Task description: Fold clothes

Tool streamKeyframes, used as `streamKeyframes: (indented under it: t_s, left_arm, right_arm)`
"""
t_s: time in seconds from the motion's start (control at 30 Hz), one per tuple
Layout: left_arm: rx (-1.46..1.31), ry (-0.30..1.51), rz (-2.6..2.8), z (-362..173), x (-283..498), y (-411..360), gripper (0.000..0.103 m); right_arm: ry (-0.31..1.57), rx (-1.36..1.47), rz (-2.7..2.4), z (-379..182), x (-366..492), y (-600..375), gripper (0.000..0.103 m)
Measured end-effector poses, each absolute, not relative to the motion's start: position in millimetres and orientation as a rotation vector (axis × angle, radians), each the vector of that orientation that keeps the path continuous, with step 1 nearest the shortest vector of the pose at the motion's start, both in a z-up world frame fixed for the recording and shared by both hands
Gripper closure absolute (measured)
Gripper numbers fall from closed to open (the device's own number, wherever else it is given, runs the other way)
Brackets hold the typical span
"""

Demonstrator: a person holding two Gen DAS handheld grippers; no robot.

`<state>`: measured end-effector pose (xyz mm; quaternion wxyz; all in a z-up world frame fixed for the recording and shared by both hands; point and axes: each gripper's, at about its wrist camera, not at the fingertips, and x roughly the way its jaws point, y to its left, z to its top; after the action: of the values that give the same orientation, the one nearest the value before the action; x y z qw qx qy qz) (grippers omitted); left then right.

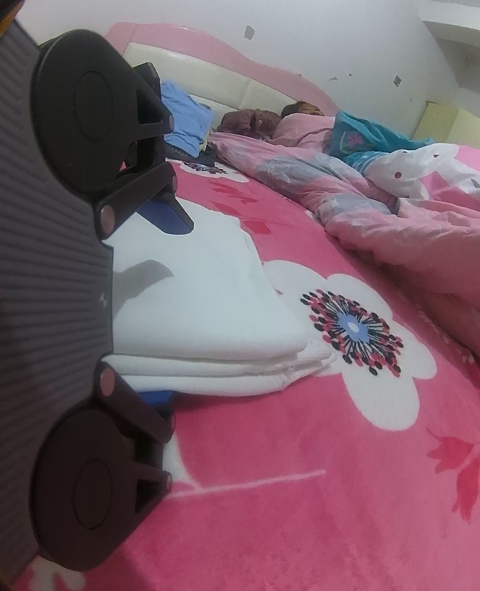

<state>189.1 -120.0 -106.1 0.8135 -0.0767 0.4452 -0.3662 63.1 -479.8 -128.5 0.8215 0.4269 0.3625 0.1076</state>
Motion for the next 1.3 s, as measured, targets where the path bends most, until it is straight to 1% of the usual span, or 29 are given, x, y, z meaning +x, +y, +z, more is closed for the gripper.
streamKeyframes:
  t_s: [0.23, 0.3, 0.4, 0.6, 0.63, 0.7, 0.77, 0.8, 0.9, 0.97, 1.0, 1.07, 1.1, 1.2, 1.3]
  left_arm:
    - [-0.125, 0.952, -0.76, -103, 186, -124, 0.036]
    - [-0.116, 0.963, -0.75, -101, 186, -125, 0.036]
    - [-0.091, 0.97, -0.73, -98, 188, -129, 0.036]
    - [-0.033, 0.966, -0.677, -92, 185, -134, 0.037]
    - [-0.02, 0.958, -0.659, -90, 185, -135, 0.036]
    - [0.006, 0.944, -0.623, -86, 186, -137, 0.036]
    - [0.025, 0.935, -0.603, -84, 186, -138, 0.036]
    - [0.029, 0.937, -0.606, -84, 186, -138, 0.036]
    - [0.041, 0.943, -0.616, -84, 185, -138, 0.031]
    - [0.049, 0.946, -0.623, -84, 185, -138, 0.03]
    - [0.053, 0.948, -0.626, -84, 184, -138, 0.03]
    - [0.061, 0.952, -0.633, -84, 184, -138, 0.029]
    - [0.067, 0.947, -0.634, -85, 184, -138, 0.028]
    - [0.082, 0.952, -0.65, -86, 183, -136, 0.027]
    - [0.036, 0.989, -0.654, -88, 187, -127, 0.025]
  right_arm:
    - [0.768, 0.915, 0.227, -128, 65, -479, 0.022]
    - [0.774, 0.904, 0.232, -128, 64, -480, 0.025]
    - [0.789, 0.907, 0.227, -127, 63, -481, 0.027]
    - [0.821, 0.858, 0.213, -121, 65, -479, 0.028]
    - [0.828, 0.856, 0.202, -120, 67, -477, 0.027]
    - [0.829, 0.803, 0.189, -115, 66, -475, 0.031]
    - [0.826, 0.812, 0.166, -117, 66, -477, 0.03]
    - [0.826, 0.82, 0.154, -118, 67, -477, 0.032]
    - [0.809, 0.842, 0.14, -117, 65, -482, 0.032]
    - [0.812, 0.858, 0.141, -119, 65, -485, 0.035]
    - [0.813, 0.867, 0.142, -120, 65, -486, 0.034]
    - [0.812, 0.868, 0.147, -121, 63, -487, 0.036]
    - [0.811, 0.867, 0.151, -121, 62, -488, 0.036]
    - [0.808, 0.866, 0.16, -121, 59, -489, 0.035]
    - [0.806, 0.864, 0.17, -122, 57, -490, 0.035]
